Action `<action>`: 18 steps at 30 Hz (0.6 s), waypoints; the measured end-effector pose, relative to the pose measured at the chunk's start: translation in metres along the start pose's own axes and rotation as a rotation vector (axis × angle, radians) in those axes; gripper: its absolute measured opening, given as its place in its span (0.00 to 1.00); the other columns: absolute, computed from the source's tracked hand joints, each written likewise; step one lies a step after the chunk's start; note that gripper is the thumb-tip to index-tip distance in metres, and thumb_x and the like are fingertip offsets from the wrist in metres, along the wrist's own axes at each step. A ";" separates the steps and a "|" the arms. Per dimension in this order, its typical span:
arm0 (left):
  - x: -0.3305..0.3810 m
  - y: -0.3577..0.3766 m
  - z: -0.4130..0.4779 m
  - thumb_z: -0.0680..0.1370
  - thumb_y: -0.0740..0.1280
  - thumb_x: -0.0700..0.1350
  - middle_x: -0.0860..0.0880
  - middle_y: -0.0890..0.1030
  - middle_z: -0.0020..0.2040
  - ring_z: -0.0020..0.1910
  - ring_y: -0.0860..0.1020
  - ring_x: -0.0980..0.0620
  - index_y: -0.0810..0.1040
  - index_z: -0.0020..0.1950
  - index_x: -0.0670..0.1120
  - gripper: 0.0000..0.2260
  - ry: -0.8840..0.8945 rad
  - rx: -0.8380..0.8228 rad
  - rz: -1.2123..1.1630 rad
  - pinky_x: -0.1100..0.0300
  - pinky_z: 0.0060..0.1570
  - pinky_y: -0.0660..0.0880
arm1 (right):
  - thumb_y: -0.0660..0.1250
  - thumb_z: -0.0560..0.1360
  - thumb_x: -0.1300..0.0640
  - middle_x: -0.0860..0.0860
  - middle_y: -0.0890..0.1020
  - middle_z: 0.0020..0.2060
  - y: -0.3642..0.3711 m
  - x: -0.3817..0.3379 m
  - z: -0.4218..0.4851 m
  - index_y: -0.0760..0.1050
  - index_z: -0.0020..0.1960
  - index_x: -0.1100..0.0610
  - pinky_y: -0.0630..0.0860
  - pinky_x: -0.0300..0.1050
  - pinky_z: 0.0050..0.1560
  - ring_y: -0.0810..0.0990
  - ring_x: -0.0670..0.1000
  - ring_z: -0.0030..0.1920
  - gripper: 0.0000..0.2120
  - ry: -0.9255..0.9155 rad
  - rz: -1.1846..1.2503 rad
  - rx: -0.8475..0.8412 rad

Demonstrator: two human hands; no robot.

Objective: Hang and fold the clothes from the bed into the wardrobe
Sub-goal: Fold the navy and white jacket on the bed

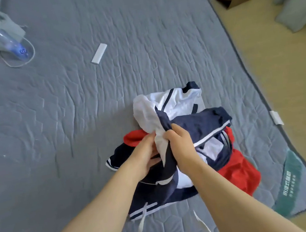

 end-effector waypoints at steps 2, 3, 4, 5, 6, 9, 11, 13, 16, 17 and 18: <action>0.024 0.011 -0.025 0.78 0.61 0.50 0.48 0.84 0.36 0.35 0.83 0.53 0.82 0.43 0.47 0.12 0.013 -0.092 -0.129 0.61 0.36 0.75 | 0.57 0.70 0.66 0.47 0.66 0.26 0.004 -0.037 -0.012 0.62 0.28 0.52 0.64 0.39 0.30 0.65 0.47 0.31 0.15 -0.027 0.063 0.018; 0.036 0.015 -0.039 0.78 0.61 0.51 0.48 0.84 0.38 0.37 0.83 0.53 0.83 0.44 0.47 0.13 0.037 -0.145 -0.148 0.61 0.38 0.76 | 0.56 0.71 0.66 0.46 0.65 0.26 0.004 -0.055 -0.018 0.61 0.29 0.51 0.63 0.39 0.31 0.64 0.47 0.31 0.15 -0.043 0.075 0.037; 0.050 0.017 -0.055 0.79 0.59 0.52 0.49 0.85 0.41 0.40 0.83 0.54 0.84 0.46 0.48 0.15 0.083 -0.201 -0.129 0.61 0.40 0.76 | 0.56 0.71 0.65 0.47 0.65 0.27 0.003 -0.076 -0.023 0.61 0.30 0.52 0.63 0.41 0.32 0.64 0.48 0.32 0.14 -0.066 0.073 0.056; 0.065 0.020 -0.074 0.80 0.57 0.52 0.50 0.85 0.45 0.44 0.83 0.55 0.84 0.48 0.50 0.16 0.136 -0.277 -0.113 0.63 0.41 0.77 | 0.56 0.72 0.65 0.48 0.64 0.28 0.001 -0.096 -0.029 0.61 0.32 0.53 0.62 0.42 0.33 0.63 0.48 0.32 0.12 -0.091 0.059 0.075; 0.080 0.020 -0.093 0.80 0.57 0.52 0.51 0.84 0.49 0.48 0.82 0.56 0.83 0.52 0.52 0.14 0.202 -0.323 -0.040 0.65 0.42 0.77 | 0.56 0.72 0.65 0.48 0.64 0.29 0.000 -0.117 -0.035 0.60 0.33 0.54 0.62 0.42 0.33 0.63 0.48 0.31 0.12 -0.114 0.047 0.092; 0.117 0.011 -0.142 0.77 0.66 0.43 0.55 0.80 0.54 0.51 0.80 0.60 0.72 0.60 0.56 0.14 0.422 -0.272 0.381 0.71 0.45 0.75 | 0.56 0.73 0.65 0.49 0.65 0.29 0.000 -0.172 -0.059 0.61 0.34 0.55 0.63 0.42 0.32 0.64 0.48 0.30 0.12 -0.193 0.093 0.113; 0.151 0.001 -0.167 0.75 0.68 0.40 0.53 0.81 0.51 0.50 0.79 0.57 0.74 0.56 0.54 0.12 0.599 -0.121 0.608 0.69 0.46 0.75 | 0.56 0.73 0.66 0.50 0.64 0.29 0.005 -0.208 -0.079 0.60 0.34 0.56 0.63 0.41 0.31 0.63 0.48 0.29 0.12 -0.264 0.161 0.104; 0.197 -0.017 -0.202 0.76 0.66 0.39 0.53 0.82 0.44 0.44 0.79 0.56 0.78 0.46 0.54 0.09 0.780 0.087 0.627 0.67 0.43 0.74 | 0.57 0.73 0.67 0.50 0.62 0.30 0.011 -0.245 -0.101 0.58 0.34 0.56 0.64 0.40 0.28 0.62 0.48 0.30 0.13 -0.357 0.230 0.084; 0.259 -0.041 -0.261 0.74 0.63 0.34 0.59 0.80 0.38 0.38 0.76 0.59 0.77 0.39 0.57 0.16 0.996 0.314 0.487 0.68 0.38 0.72 | 0.57 0.75 0.67 0.50 0.66 0.32 0.022 -0.297 -0.138 0.62 0.37 0.57 0.74 0.36 0.27 0.67 0.47 0.31 0.10 -0.494 0.277 0.048; 0.276 -0.044 -0.283 0.74 0.62 0.33 0.60 0.79 0.38 0.39 0.76 0.60 0.77 0.38 0.57 0.17 1.062 0.344 0.441 0.68 0.38 0.72 | 0.57 0.75 0.66 0.50 0.68 0.32 0.026 -0.313 -0.151 0.64 0.37 0.57 0.75 0.35 0.29 0.68 0.46 0.31 0.10 -0.544 0.261 0.052; 0.290 -0.046 -0.304 0.73 0.61 0.32 0.60 0.79 0.38 0.38 0.76 0.62 0.78 0.38 0.56 0.18 1.125 0.352 0.395 0.69 0.38 0.72 | 0.58 0.76 0.65 0.50 0.68 0.32 0.029 -0.328 -0.165 0.64 0.37 0.57 0.75 0.35 0.30 0.69 0.45 0.31 0.09 -0.601 0.244 0.057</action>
Point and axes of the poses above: each hand's wrist, its own z-axis towards the middle knuckle, its own y-axis out of the palm, x = y × z, the point moved 9 cm from there along z, towards the middle knuckle
